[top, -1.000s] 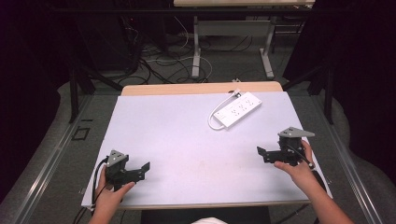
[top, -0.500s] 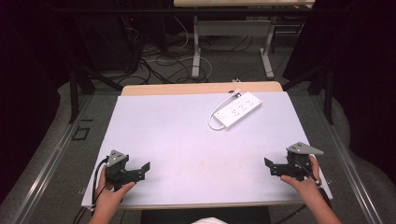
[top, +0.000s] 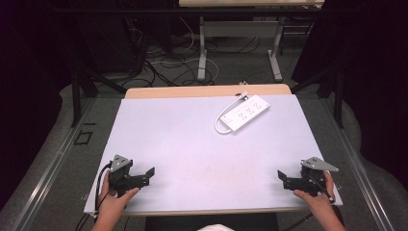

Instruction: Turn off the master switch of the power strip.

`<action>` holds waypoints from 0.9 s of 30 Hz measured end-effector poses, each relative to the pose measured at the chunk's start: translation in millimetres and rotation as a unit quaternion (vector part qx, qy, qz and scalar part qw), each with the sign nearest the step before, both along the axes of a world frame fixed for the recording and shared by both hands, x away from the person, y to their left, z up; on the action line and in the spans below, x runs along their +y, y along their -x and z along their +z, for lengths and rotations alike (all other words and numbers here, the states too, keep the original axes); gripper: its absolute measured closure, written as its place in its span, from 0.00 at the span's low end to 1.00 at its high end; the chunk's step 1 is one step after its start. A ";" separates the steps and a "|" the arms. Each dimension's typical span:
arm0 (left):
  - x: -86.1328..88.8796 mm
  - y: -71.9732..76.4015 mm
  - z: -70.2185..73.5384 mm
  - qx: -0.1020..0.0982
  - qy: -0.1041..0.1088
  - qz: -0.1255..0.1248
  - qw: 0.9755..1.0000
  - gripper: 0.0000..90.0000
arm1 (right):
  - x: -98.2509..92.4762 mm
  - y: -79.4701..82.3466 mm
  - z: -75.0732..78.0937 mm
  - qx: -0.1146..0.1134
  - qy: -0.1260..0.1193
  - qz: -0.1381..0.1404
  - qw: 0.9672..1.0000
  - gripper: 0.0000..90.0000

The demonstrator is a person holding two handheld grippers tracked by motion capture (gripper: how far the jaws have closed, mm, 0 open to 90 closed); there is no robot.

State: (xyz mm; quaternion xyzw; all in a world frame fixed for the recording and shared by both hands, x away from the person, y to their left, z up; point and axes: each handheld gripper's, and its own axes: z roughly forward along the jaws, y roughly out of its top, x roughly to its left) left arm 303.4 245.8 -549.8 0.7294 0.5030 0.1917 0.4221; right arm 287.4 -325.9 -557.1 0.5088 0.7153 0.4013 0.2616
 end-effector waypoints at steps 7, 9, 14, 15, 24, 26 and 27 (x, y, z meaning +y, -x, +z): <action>0.1 -0.1 0.0 -0.001 0.000 0.000 1.000 0.05 | -1.1 3.9 -8.0 0.003 -0.002 -0.007 1.000 0.00; 0.1 0.1 0.2 -0.001 -0.001 0.001 1.000 0.05 | -1.8 4.4 -10.2 0.005 -0.003 -0.008 1.000 0.00; 0.6 0.2 0.4 0.001 -0.002 0.000 1.000 0.05 | -2.7 5.2 -12.0 0.008 -0.004 -0.011 1.000 0.00; 0.6 0.2 0.4 0.001 -0.003 -0.001 1.000 0.05 | -2.9 5.4 -12.0 0.006 -0.003 -0.012 1.000 0.00; 0.1 -0.6 0.3 0.000 -0.003 -0.002 1.000 0.05 | -4.0 7.0 -12.2 0.007 -0.004 -0.014 1.000 0.00; 0.1 -1.1 0.0 -0.001 -0.005 -0.003 1.000 0.05 | -5.2 6.4 -12.7 0.006 -0.002 -0.014 1.000 0.00; -0.1 -1.0 0.1 -0.001 -0.004 -0.002 1.000 0.05 | -4.4 6.4 -13.3 0.004 -0.004 -0.020 1.000 0.00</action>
